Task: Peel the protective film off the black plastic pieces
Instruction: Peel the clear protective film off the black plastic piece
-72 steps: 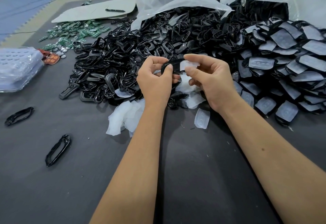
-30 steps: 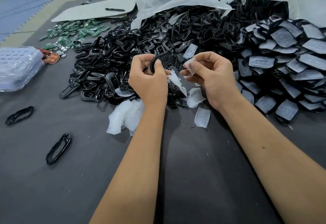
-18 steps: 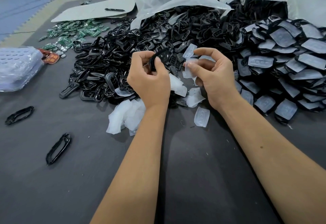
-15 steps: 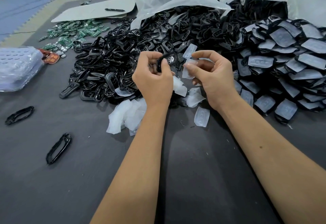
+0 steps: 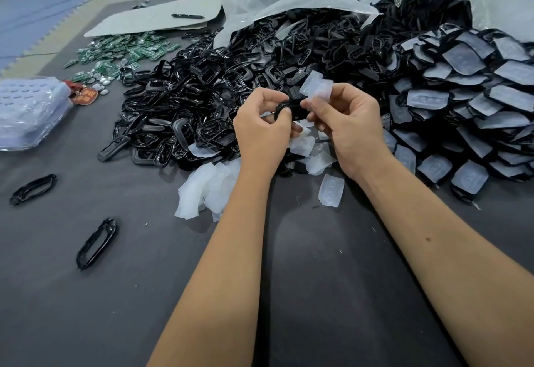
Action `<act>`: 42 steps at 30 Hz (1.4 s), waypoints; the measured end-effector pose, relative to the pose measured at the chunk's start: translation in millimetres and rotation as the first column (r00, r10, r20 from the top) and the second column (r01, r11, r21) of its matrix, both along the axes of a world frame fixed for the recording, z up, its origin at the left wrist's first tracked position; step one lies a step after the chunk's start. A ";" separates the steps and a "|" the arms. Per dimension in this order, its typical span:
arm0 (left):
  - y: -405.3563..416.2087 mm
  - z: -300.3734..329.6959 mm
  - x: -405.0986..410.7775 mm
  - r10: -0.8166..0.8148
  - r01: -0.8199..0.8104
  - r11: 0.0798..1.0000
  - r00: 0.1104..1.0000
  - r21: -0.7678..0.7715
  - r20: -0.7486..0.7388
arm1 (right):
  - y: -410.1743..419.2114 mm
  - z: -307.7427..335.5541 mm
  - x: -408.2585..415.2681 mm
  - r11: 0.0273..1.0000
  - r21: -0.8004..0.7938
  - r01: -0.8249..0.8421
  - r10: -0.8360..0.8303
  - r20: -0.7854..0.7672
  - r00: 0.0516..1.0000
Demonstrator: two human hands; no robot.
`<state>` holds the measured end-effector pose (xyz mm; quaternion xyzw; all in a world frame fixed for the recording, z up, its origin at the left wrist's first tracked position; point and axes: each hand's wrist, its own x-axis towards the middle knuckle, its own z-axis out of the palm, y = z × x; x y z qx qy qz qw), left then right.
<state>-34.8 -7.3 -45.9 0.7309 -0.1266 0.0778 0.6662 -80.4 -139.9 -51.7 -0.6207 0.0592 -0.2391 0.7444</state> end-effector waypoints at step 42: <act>4.6 -0.8 3.5 -0.244 0.211 0.946 0.963 -0.247 -0.113 | 4.1 1.4 -2.5 0.960 -0.212 0.183 -0.172 0.067 0.983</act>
